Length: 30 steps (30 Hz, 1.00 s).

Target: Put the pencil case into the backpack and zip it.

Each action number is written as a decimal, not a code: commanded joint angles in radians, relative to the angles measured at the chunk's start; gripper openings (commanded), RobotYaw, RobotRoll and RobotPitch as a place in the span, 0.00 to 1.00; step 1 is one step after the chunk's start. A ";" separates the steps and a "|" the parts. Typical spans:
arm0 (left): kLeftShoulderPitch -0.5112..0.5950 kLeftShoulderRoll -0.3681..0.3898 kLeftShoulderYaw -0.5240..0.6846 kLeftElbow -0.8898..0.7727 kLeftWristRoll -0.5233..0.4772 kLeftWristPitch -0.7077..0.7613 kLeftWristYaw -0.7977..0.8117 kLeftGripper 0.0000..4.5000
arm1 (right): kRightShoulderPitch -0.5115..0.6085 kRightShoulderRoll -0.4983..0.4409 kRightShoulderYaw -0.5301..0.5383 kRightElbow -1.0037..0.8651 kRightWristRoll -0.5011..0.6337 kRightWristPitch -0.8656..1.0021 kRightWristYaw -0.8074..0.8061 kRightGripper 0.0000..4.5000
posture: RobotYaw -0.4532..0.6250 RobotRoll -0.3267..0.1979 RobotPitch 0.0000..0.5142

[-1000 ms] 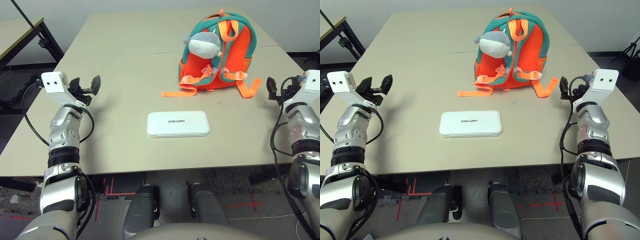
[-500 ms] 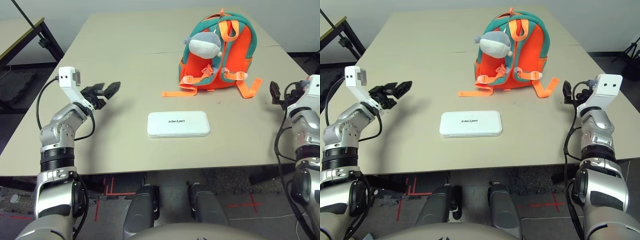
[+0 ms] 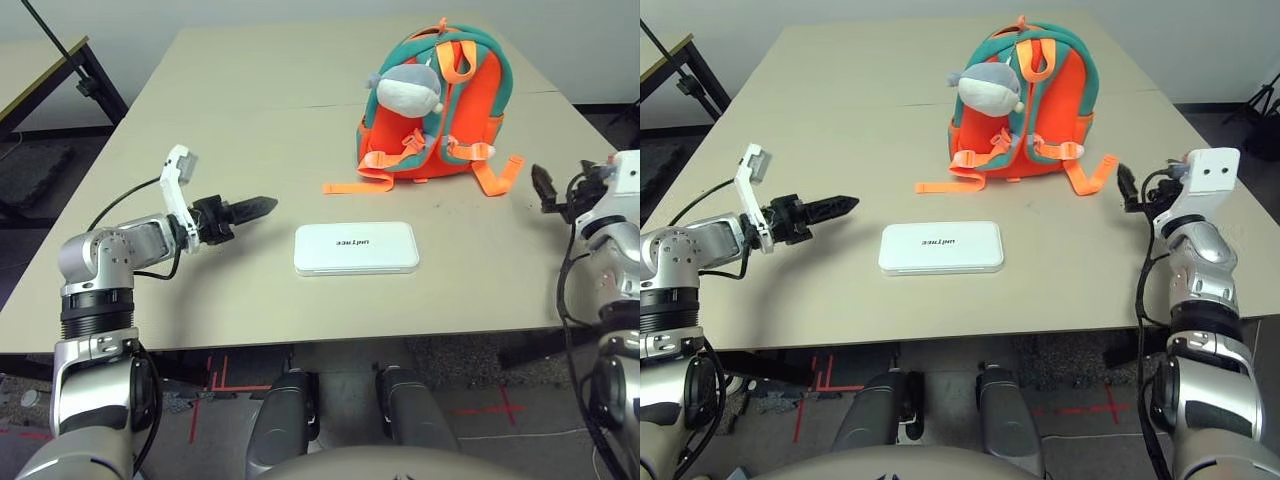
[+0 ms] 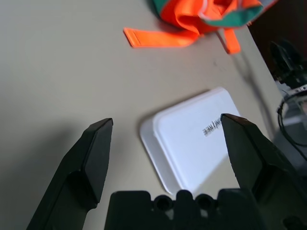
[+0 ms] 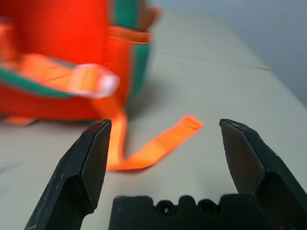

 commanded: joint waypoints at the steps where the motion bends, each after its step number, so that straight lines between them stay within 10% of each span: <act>1: 0.002 -0.004 0.009 0.010 -0.024 0.050 -0.010 1.00 | 0.054 -0.034 0.033 -0.141 0.017 0.093 0.075 0.99 | 0.30 0.62 0.19; 16: -0.025 -0.057 0.040 0.105 -0.053 0.159 0.004 1.00 | 0.153 -0.188 0.263 -0.431 -0.098 0.150 0.366 0.99 | 0.28 0.62 0.19; 30: -0.060 -0.101 0.071 0.230 -0.031 0.192 -0.003 1.00 | 0.098 -0.149 0.371 -0.406 -0.166 0.101 0.417 0.01 | 0.28 0.62 0.19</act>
